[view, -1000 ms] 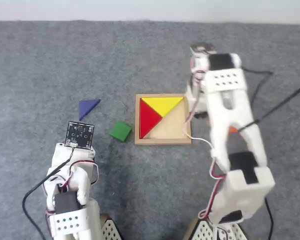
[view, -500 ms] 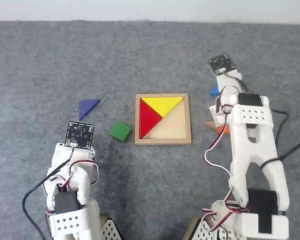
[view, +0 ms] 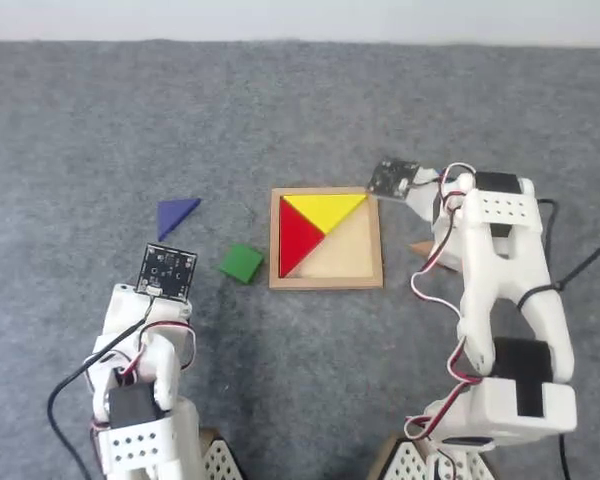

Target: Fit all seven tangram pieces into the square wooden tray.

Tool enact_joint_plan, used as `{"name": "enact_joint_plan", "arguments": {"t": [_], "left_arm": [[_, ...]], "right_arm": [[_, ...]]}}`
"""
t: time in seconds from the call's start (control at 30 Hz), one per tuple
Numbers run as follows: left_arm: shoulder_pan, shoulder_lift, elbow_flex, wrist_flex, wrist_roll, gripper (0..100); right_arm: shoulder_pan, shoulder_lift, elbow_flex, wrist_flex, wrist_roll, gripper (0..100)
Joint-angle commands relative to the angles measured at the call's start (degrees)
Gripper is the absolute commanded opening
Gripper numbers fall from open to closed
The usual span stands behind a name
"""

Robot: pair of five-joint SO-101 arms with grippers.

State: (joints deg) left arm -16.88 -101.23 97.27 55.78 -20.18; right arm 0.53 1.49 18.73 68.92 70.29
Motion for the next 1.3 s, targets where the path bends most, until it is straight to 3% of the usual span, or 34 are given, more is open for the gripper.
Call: {"name": "enact_joint_plan", "arguments": {"t": [0.0, 0.17, 0.37, 0.47, 0.6, 0.67, 0.77, 0.9, 1.1, 1.27], "left_arm": [[-0.44, -0.97, -1.27, -0.88, -0.53, 1], [-0.44, -0.97, -1.27, -0.88, -0.53, 1], [-0.44, -0.97, -1.27, -1.05, -0.53, 1], [-0.53, -0.97, -1.54, -0.97, -0.35, 1], [-0.62, -0.97, -1.80, -0.97, -0.18, 1], [-2.20, -0.79, -3.12, -0.97, 0.00, 1], [-2.99, -0.53, -5.14, -0.79, 2.55, 2], [-2.20, -0.44, -12.09, 5.54, 3.34, 9], [2.02, 3.69, -24.13, 9.85, 4.40, 10], [2.46, 29.89, -38.46, 9.23, 3.96, 10]], "right_arm": [[1.19, 0.75, -9.23, 0.04, -1.05, 25.5], [1.10, 7.78, -21.45, 1.36, -10.90, 25.3], [-3.03, 11.82, -29.89, 16.04, -34.20, 25.2], [-3.91, 7.34, -25.49, 18.42, -43.34, 22.8], [-5.05, -4.97, -7.56, 8.92, -51.43, 8.2], [-5.14, -11.30, 3.43, 0.84, -54.07, 0.8], [-4.62, -18.33, 18.20, -11.82, -58.02, 3.1], [-5.49, -22.20, 31.21, -23.69, -60.31, 2.1], [-6.37, -22.46, 32.97, -25.71, -60.48, 1.9], [-6.37, -22.46, 33.14, -25.71, -60.48, 1.9]]}}
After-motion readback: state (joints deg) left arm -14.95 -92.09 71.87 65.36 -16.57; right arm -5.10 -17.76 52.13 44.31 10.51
